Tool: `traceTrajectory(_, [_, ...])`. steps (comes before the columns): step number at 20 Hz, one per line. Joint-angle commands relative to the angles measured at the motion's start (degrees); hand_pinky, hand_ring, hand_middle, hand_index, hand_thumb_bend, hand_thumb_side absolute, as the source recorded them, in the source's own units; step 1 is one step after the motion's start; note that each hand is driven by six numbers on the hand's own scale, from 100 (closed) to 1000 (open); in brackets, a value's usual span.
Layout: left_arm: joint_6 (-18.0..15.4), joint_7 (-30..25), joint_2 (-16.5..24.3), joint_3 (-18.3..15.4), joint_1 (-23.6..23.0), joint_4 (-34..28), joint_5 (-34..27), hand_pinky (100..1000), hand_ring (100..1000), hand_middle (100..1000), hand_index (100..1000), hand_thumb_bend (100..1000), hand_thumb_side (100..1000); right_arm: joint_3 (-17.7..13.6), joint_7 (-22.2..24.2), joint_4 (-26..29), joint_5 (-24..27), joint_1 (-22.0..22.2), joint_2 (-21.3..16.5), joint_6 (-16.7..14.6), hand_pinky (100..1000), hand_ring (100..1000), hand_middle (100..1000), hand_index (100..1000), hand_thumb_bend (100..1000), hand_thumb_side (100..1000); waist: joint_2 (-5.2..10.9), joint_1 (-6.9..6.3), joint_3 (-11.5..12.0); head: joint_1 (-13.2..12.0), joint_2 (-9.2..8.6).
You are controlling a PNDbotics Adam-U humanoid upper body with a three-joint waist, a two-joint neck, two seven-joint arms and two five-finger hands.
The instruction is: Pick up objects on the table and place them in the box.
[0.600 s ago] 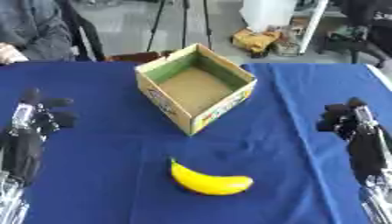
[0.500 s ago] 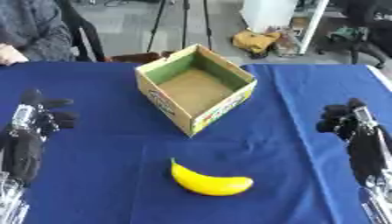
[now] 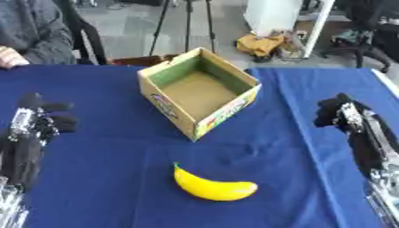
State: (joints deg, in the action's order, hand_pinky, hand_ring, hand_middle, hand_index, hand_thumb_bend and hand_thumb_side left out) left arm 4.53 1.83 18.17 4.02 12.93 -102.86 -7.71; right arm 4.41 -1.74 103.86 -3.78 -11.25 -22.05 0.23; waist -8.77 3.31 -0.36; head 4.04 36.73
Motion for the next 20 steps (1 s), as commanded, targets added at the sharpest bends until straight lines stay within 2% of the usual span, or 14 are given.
traceTrajectory(1, [-0.06, -0.24, 1.05, -0.05, 0.17, -0.7, -0.07, 687, 658, 710, 694, 293, 1000, 1.33, 5.9, 0.93, -6.6, -2.36, -3.09, 0.31, 614, 562, 552, 737, 100, 790, 0.97, -0.19, 0.02, 0.49, -0.09])
traceTrajectory(3, [-0.07, -0.28, 1.11, -0.02, 0.2, -0.71, -0.08, 687, 658, 710, 694, 305, 1000, 2.74, 9.95, 0.82, -9.85, -4.18, -3.9, 0.2, 628, 587, 582, 761, 100, 660, 1.02, -0.23, 0.06, 0.85, -0.13])
traceTrajectory(4, [-0.08, -0.31, 1.1, 0.01, 0.24, -0.74, -0.1, 688, 658, 710, 694, 292, 1000, 3.55, 12.12, 0.47, -11.12, -5.2, -4.27, 0.14, 633, 595, 591, 767, 100, 703, 1.07, -0.25, 0.06, 0.98, 0.01])
traceTrajectory(7, [-0.04, -0.47, 1.08, 0.14, 0.18, -0.73, -0.13, 688, 657, 710, 694, 291, 1000, 5.98, 17.48, -1.17, -13.75, -7.99, -4.88, -0.27, 640, 613, 612, 777, 100, 708, 1.19, -0.3, 0.18, 1.29, -0.11])
traceTrajectory(11, [0.0, -0.6, 1.01, 0.25, 0.03, -0.71, -0.16, 689, 657, 711, 694, 290, 1000, 9.31, 22.37, -3.75, -16.59, -11.7, -4.67, -1.53, 648, 628, 632, 792, 100, 706, 1.4, -0.46, 0.34, 1.74, 0.16])
traceTrajectory(20, [0.01, -0.82, 0.87, 0.39, 0.06, -0.7, -0.23, 690, 658, 712, 694, 289, 1000, 14.76, 28.01, -10.46, -22.11, -16.67, -2.42, -4.78, 648, 622, 645, 802, 100, 733, 1.4, -0.48, 0.91, 2.25, 0.51])
